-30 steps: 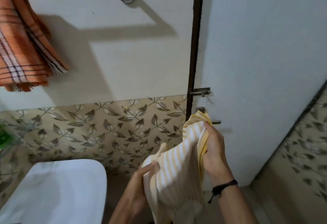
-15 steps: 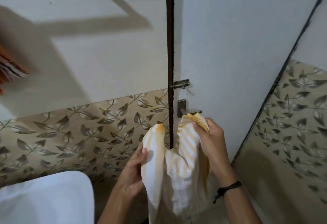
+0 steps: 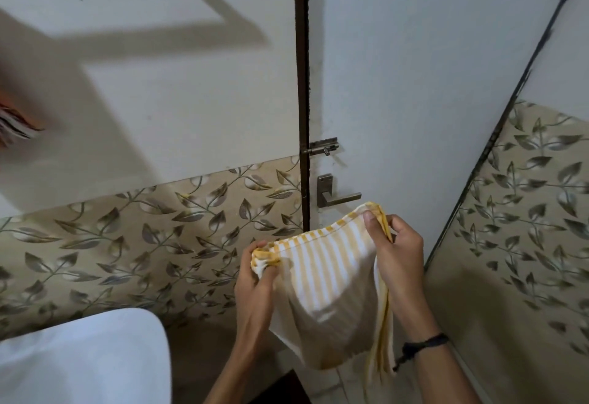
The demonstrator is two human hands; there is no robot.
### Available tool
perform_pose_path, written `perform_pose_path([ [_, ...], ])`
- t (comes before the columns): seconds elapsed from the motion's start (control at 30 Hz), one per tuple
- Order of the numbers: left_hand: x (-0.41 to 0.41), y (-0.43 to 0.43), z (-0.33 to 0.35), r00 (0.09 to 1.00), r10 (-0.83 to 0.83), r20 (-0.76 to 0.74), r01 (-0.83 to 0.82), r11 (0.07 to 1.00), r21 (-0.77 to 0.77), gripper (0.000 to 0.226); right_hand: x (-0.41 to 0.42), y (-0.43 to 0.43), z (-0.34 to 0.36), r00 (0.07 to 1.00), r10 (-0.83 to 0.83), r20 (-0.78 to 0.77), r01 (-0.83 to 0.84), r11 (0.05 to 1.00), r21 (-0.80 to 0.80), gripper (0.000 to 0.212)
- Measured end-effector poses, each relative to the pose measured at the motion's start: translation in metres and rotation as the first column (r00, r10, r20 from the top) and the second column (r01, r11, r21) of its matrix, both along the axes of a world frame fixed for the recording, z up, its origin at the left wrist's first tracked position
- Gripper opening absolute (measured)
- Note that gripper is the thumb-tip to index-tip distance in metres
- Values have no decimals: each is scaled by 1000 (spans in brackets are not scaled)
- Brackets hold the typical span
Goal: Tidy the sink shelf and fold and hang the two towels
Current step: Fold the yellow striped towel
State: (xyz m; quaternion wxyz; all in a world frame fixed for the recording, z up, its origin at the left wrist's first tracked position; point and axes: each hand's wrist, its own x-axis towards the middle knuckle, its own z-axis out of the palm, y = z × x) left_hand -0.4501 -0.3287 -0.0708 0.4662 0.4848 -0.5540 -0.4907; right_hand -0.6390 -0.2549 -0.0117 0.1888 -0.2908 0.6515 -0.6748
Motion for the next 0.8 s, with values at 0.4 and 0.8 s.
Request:
perform_pose_path([
  [0.4, 32, -18, -19, 1000, 13, 13, -9, 973, -232, 43, -17, 9, -10, 996, -54, 71, 53, 998, 14, 17],
  [0.8, 65, -45, -56, 732, -193, 653, 374, 915, -149, 36, -28, 14, -6, 999, 27, 33, -27, 1000, 15, 20],
])
